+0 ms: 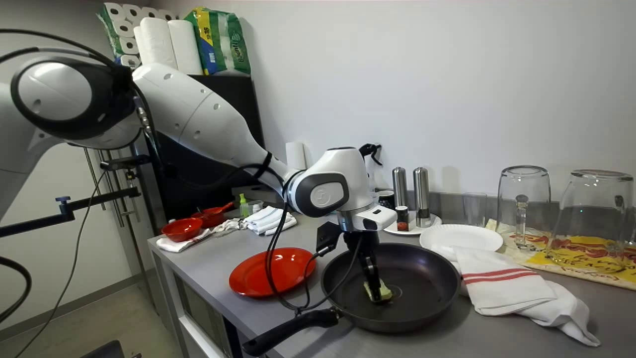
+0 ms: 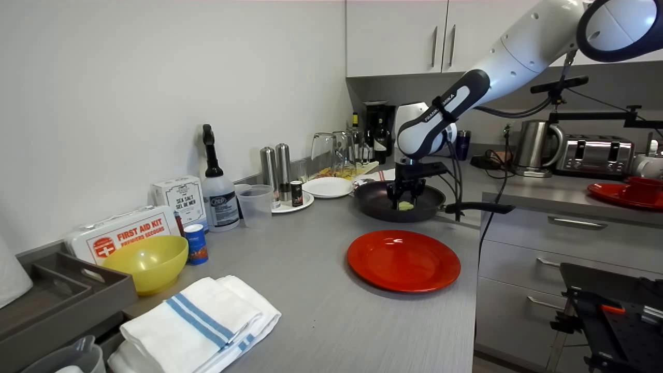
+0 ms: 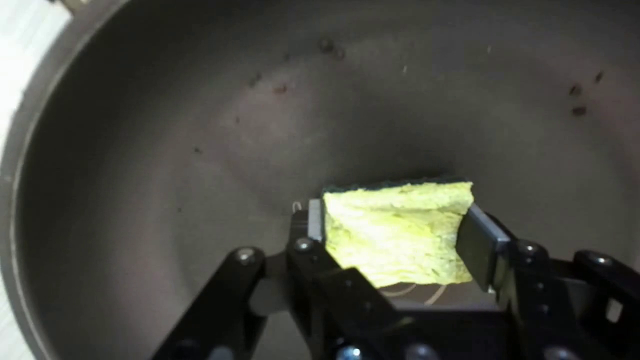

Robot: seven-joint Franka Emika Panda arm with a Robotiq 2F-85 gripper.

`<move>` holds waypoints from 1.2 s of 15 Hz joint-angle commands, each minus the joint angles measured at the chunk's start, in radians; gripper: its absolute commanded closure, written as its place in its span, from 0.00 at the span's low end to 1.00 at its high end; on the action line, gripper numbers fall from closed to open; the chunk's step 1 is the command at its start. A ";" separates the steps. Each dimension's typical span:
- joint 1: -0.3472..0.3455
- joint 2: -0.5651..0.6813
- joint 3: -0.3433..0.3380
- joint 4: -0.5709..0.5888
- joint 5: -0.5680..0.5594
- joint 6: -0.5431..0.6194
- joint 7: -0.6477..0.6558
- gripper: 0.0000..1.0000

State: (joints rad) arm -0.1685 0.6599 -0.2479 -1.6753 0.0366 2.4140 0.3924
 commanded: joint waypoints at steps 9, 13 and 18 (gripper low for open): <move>0.183 0.192 -0.227 0.070 -0.033 0.399 0.378 0.61; 0.151 0.135 -0.156 0.061 -0.032 0.190 0.282 0.61; 0.059 0.070 -0.033 0.057 0.008 0.036 0.122 0.61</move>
State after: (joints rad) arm -0.0560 0.7583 -0.3576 -1.5964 0.0119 2.5542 0.6100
